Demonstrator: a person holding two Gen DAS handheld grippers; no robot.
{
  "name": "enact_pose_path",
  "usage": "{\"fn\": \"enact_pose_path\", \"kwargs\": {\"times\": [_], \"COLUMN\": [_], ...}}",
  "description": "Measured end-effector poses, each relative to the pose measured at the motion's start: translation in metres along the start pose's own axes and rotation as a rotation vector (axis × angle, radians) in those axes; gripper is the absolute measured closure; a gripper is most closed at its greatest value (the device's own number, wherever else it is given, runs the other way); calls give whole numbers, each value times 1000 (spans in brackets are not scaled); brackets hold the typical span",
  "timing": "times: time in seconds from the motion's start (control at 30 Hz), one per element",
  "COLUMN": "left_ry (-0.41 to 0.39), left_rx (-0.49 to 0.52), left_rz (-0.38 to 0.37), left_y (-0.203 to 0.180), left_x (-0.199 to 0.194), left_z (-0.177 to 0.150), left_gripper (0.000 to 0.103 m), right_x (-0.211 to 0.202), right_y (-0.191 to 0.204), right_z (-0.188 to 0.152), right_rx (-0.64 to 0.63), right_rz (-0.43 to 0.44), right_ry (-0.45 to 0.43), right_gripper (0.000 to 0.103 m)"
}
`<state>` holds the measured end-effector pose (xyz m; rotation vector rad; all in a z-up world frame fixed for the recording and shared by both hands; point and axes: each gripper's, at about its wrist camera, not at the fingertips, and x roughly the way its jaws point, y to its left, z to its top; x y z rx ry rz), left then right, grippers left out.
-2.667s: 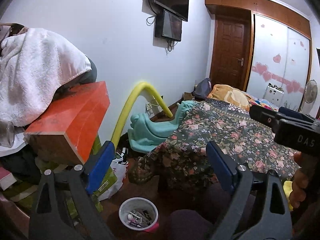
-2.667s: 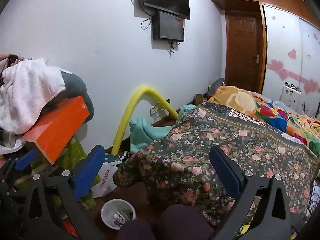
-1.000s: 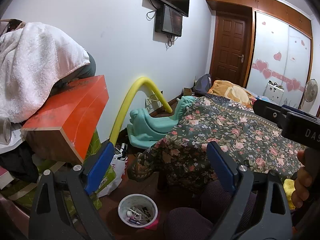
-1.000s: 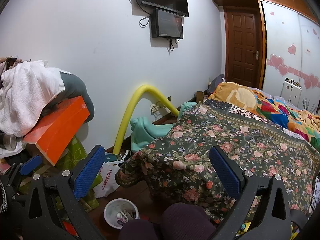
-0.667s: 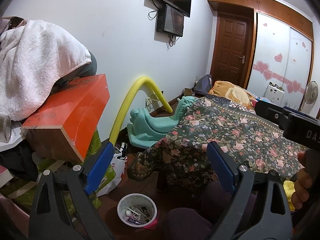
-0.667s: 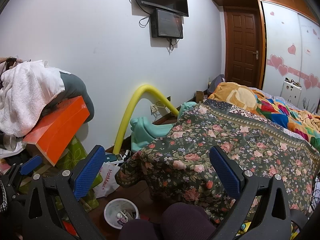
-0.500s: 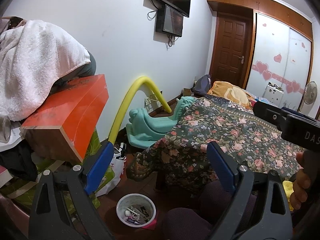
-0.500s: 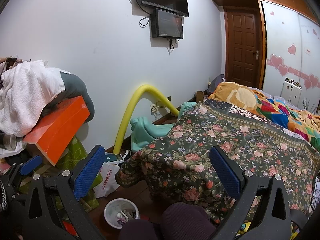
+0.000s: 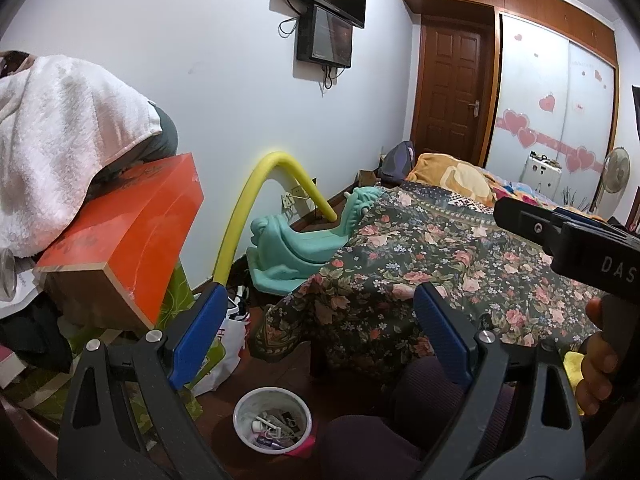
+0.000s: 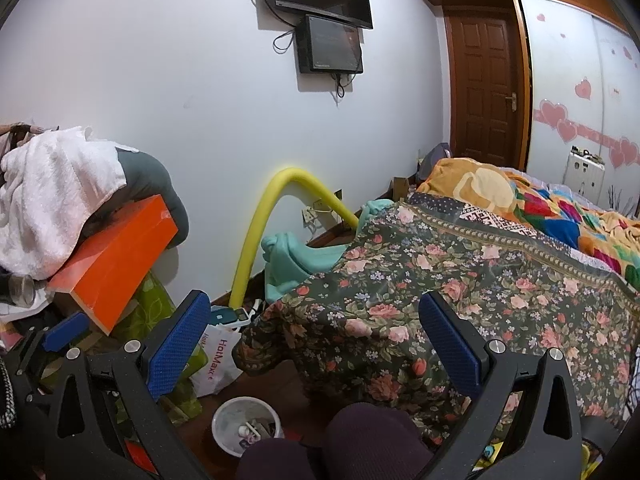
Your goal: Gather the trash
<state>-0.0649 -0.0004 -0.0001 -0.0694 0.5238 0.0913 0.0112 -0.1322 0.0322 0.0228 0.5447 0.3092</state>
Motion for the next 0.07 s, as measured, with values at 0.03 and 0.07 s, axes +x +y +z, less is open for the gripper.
{"fn": "enact_pose_path", "kwargs": {"times": [0.03, 0.07], "left_ry": [5, 12], "left_rx": [2, 5], "left_rz": [3, 5], "left_y": [-2, -5], "left_x": [2, 3], "left_z": [1, 2], "left_gripper": [9, 9], "right_x": [1, 2], "right_y": [-3, -6], "right_z": [0, 0], "right_rx": [6, 11], "right_rz": [2, 3], "right_ry": [3, 5], "right_gripper": [0, 0]}}
